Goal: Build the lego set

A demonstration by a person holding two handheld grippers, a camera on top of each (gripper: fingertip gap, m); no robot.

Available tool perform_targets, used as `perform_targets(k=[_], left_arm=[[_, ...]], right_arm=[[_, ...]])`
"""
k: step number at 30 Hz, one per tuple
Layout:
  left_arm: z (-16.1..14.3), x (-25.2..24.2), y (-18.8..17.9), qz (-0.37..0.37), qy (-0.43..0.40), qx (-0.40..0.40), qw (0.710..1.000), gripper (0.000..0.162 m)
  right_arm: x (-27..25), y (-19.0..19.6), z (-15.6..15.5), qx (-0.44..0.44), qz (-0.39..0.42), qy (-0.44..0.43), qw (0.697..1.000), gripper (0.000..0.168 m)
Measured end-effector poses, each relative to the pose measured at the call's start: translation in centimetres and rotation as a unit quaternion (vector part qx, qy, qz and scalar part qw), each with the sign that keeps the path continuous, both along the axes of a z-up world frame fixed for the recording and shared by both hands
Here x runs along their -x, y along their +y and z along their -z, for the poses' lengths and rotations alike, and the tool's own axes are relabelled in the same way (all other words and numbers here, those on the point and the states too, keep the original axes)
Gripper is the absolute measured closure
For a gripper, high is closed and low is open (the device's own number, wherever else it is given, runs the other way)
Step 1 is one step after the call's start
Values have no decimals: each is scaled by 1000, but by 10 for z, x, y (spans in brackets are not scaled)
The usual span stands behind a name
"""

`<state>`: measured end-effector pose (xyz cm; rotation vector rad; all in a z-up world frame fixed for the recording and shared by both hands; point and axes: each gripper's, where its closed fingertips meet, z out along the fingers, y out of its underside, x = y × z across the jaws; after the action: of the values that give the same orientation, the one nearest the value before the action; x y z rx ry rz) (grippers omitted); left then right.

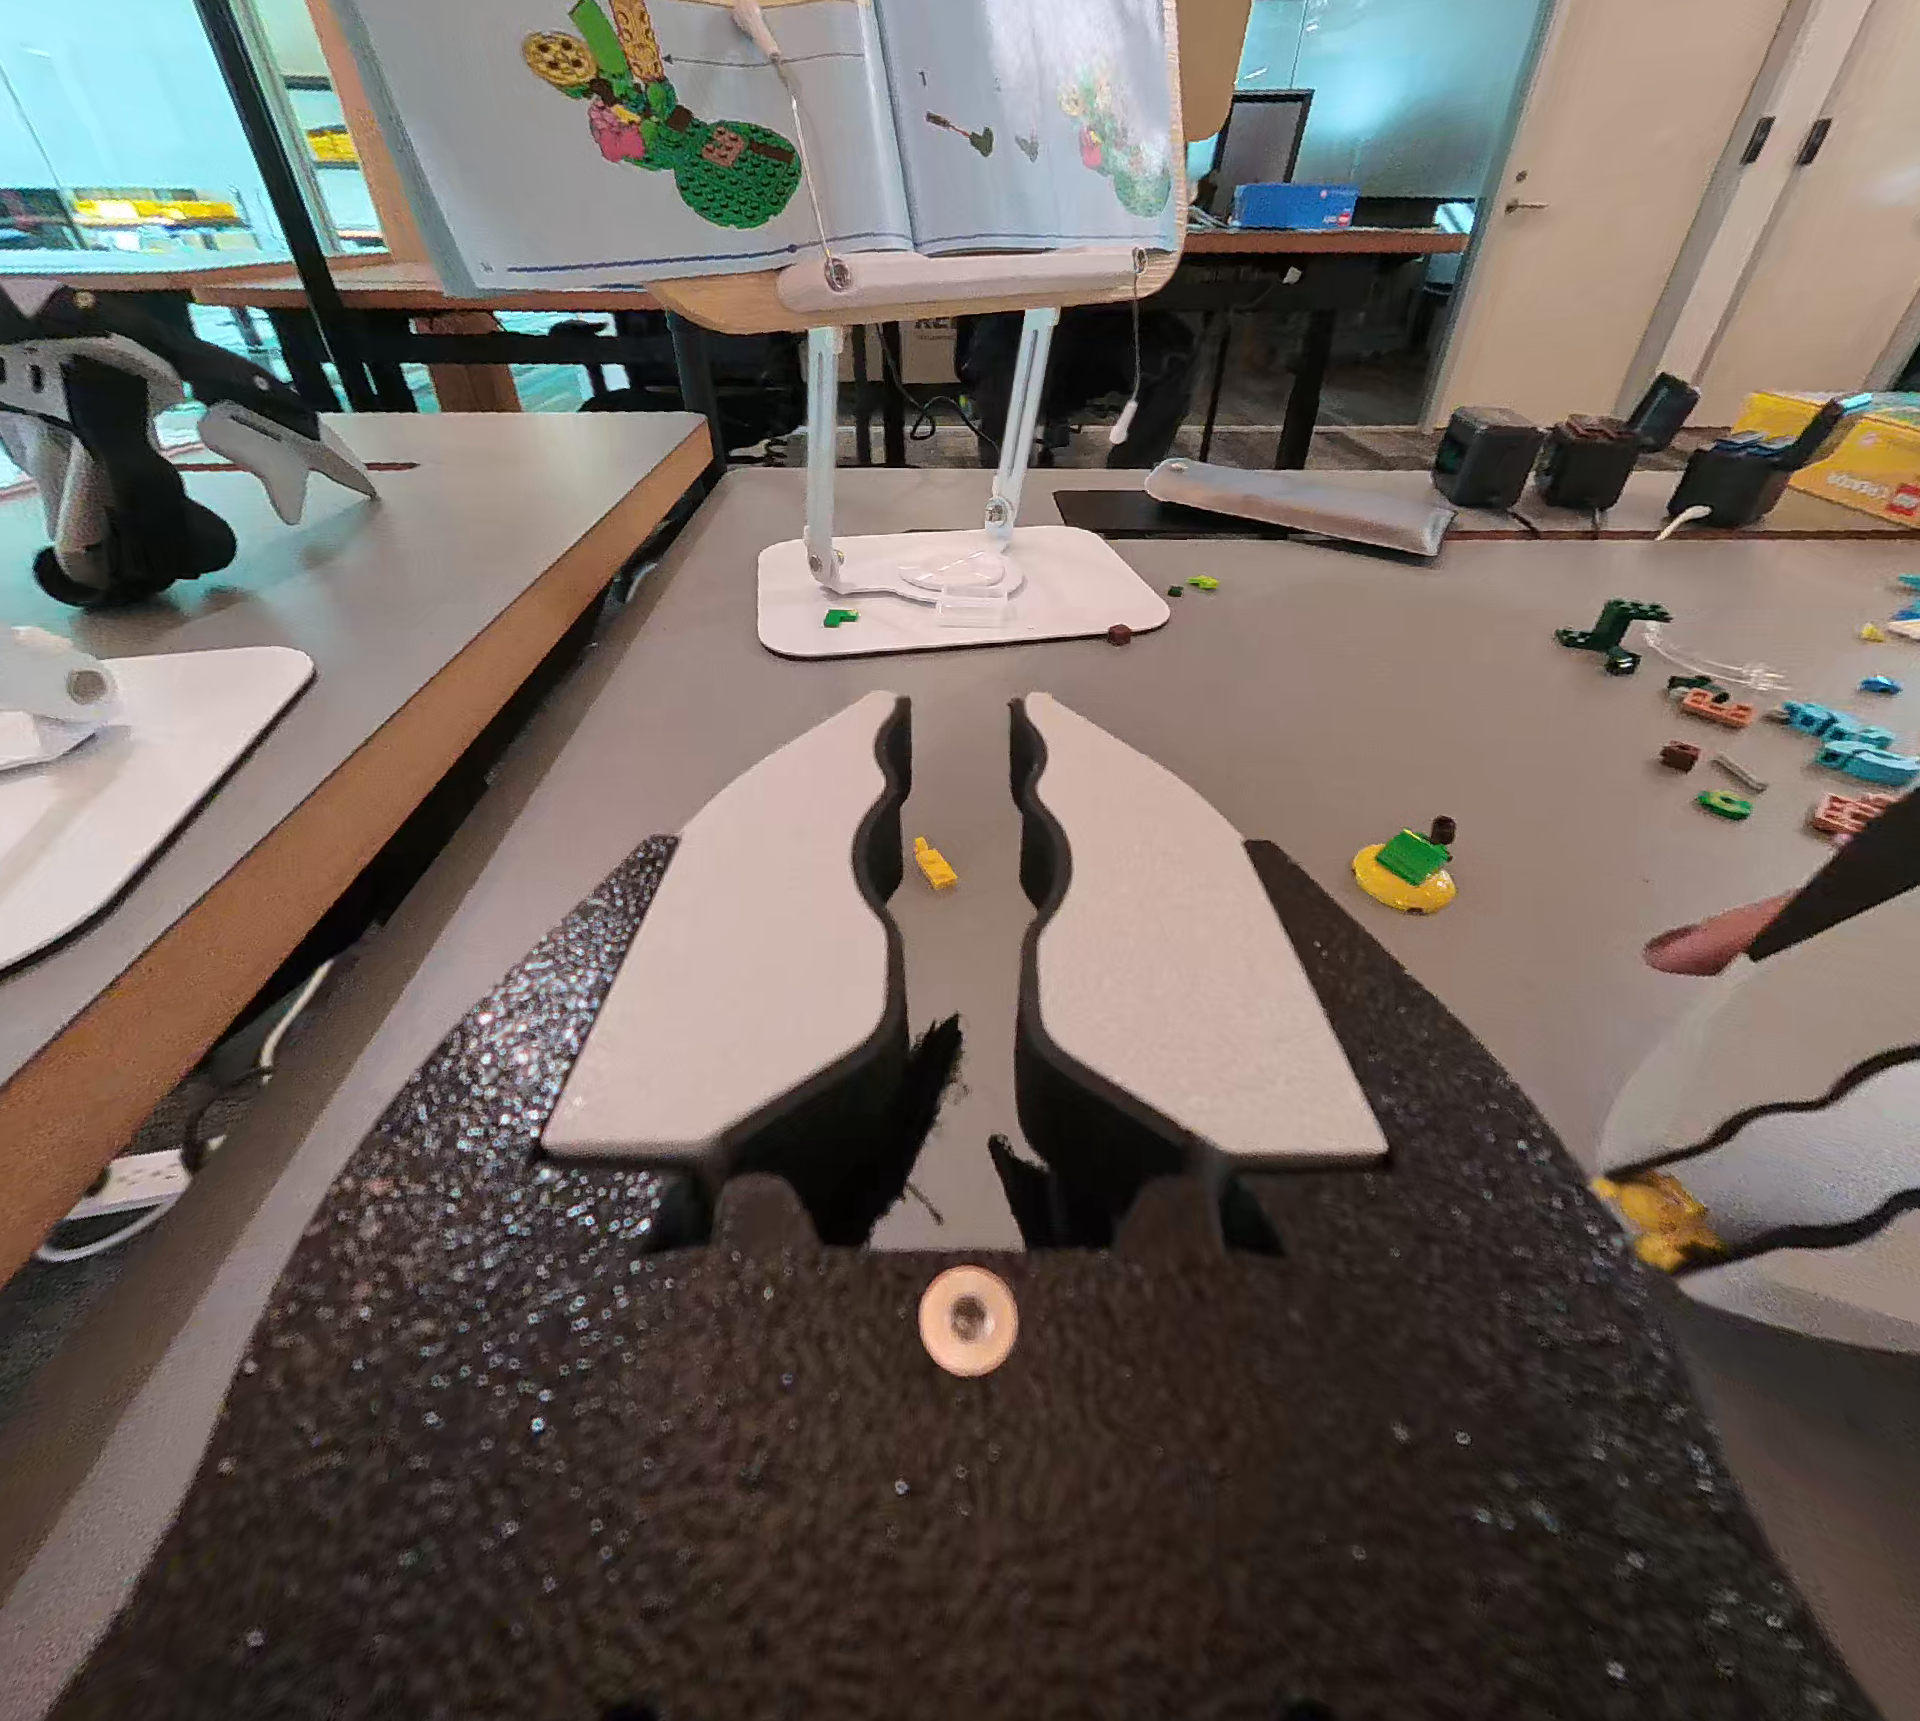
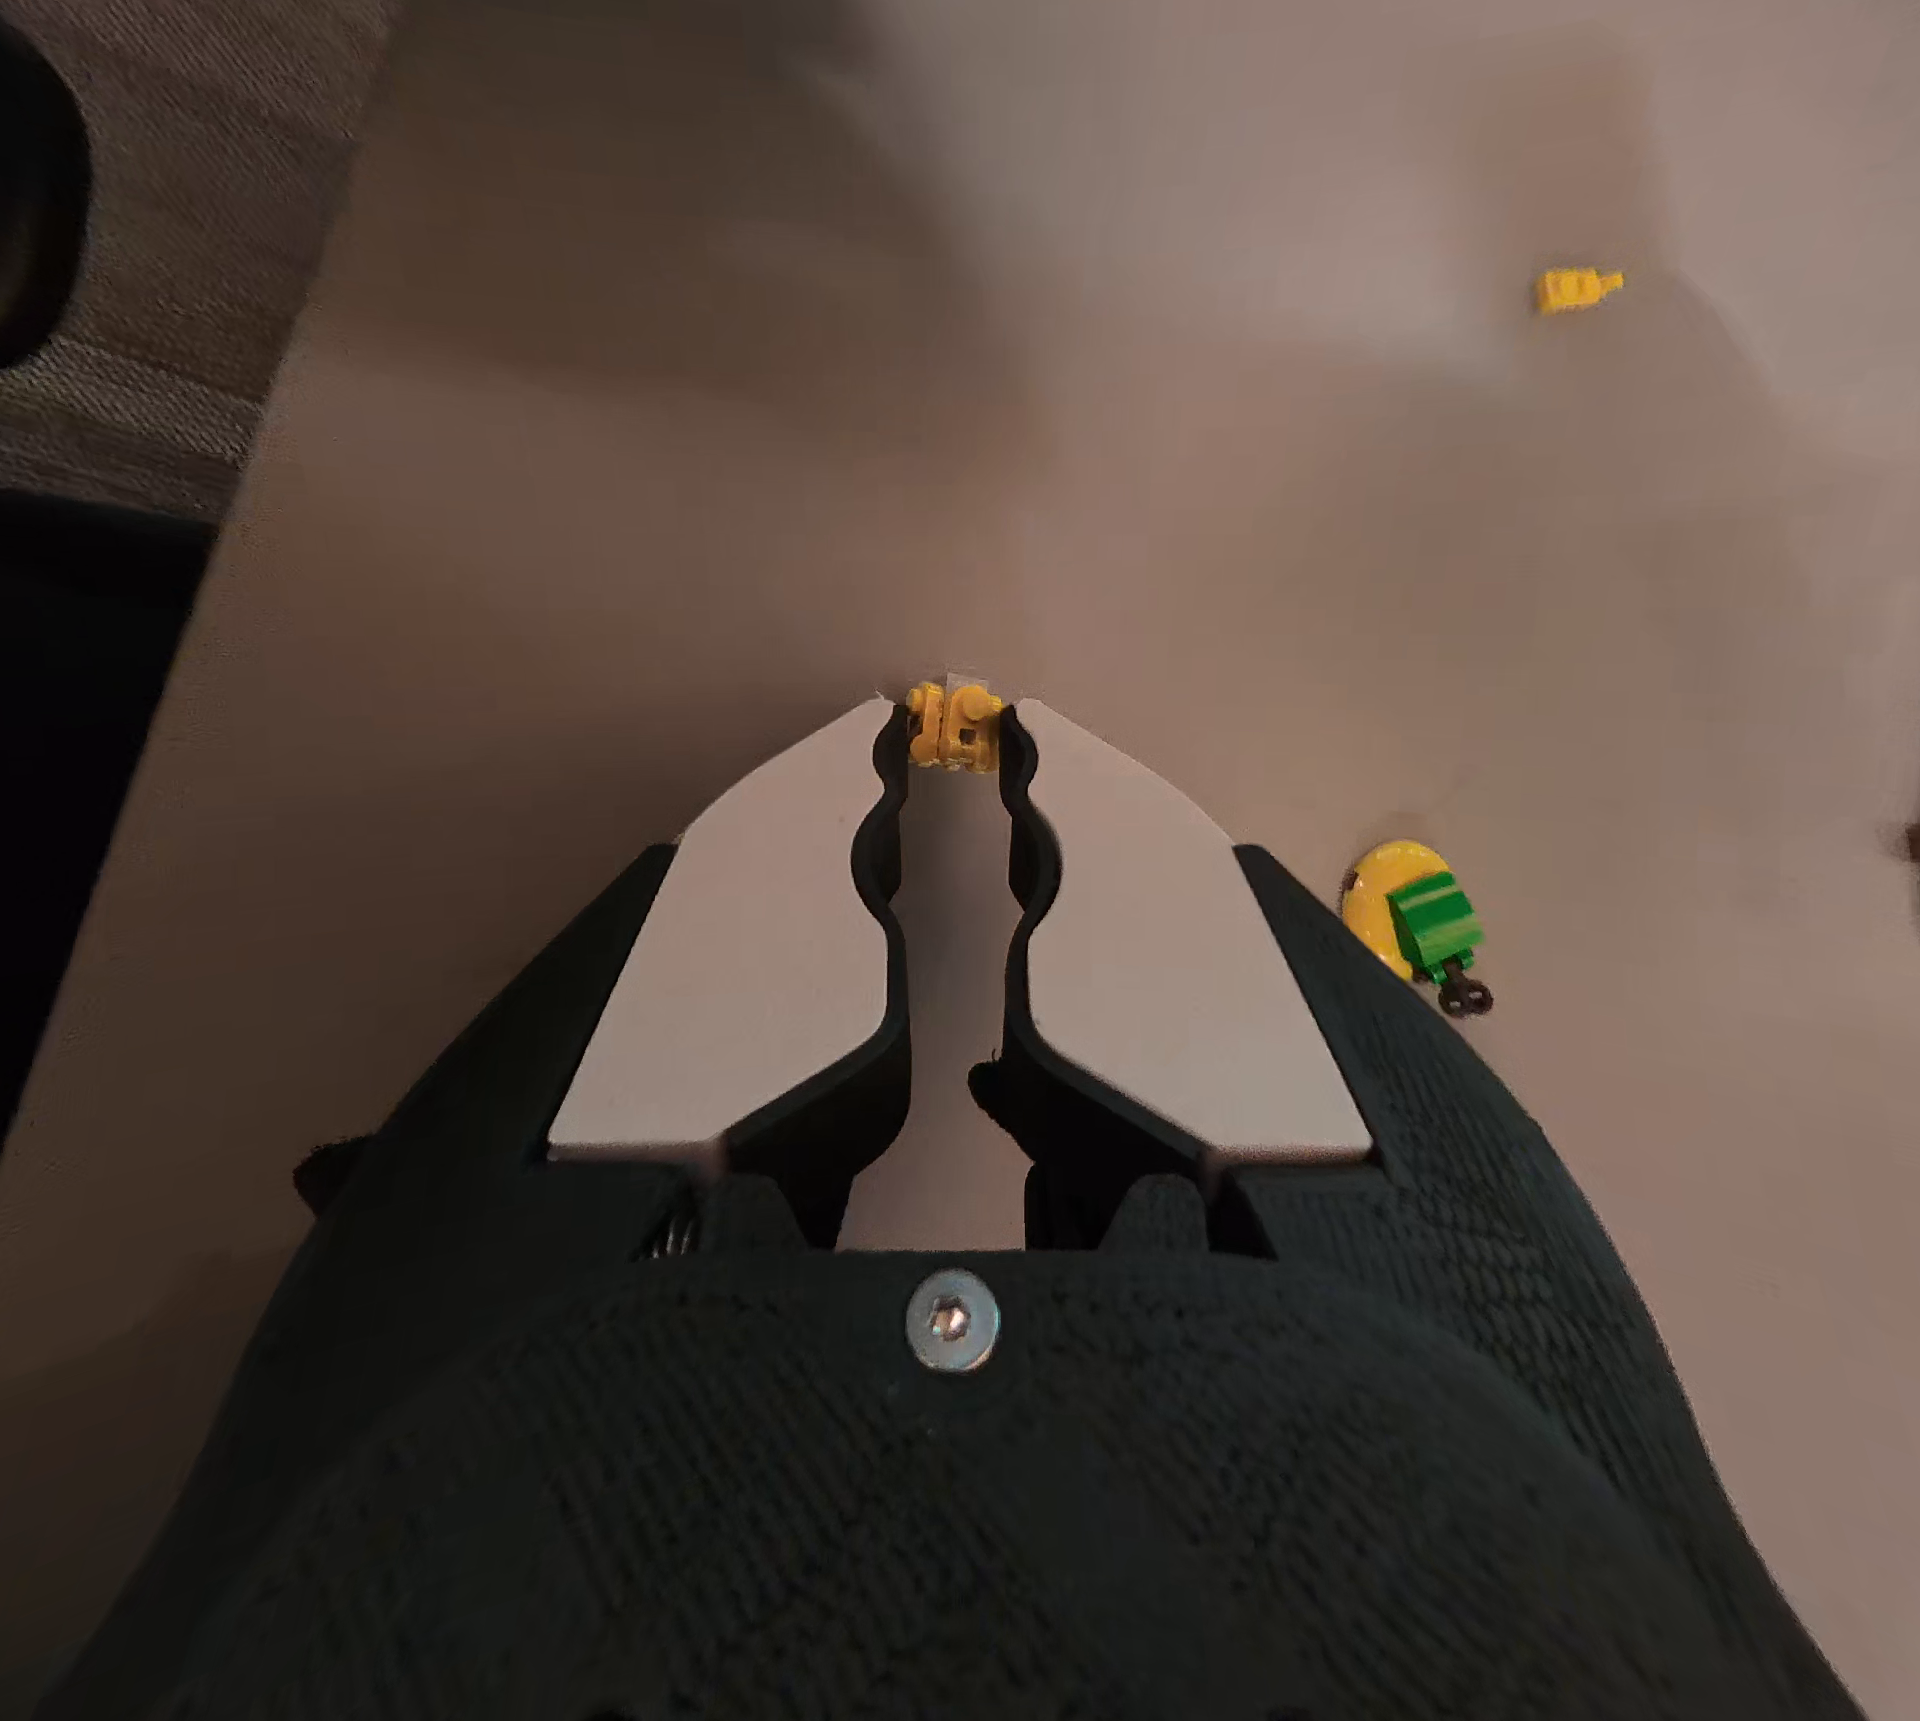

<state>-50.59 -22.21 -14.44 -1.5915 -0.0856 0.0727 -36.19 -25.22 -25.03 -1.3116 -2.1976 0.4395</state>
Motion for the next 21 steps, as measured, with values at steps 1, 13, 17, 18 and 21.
perform_targets(k=[1,13,17,18,21], left_arm=[[0,0,0,6,-4,2,1000,144],[-2,-14,2,50,14,-1,999,145],[-2,-18,0,68,28,0,997,145],[-3,-22,0,80,33,-1,996,145],[-2,-36,-2,125,58,1,990,144]], right_arm=[[-2,2,2,-1,0,-8,1000,154],[1,0,5,38,-8,-21,999,146],[-2,1,5,76,19,-15,997,143],[-3,0,5,98,30,-16,995,142],[-4,-4,4,146,39,-19,988,142]])
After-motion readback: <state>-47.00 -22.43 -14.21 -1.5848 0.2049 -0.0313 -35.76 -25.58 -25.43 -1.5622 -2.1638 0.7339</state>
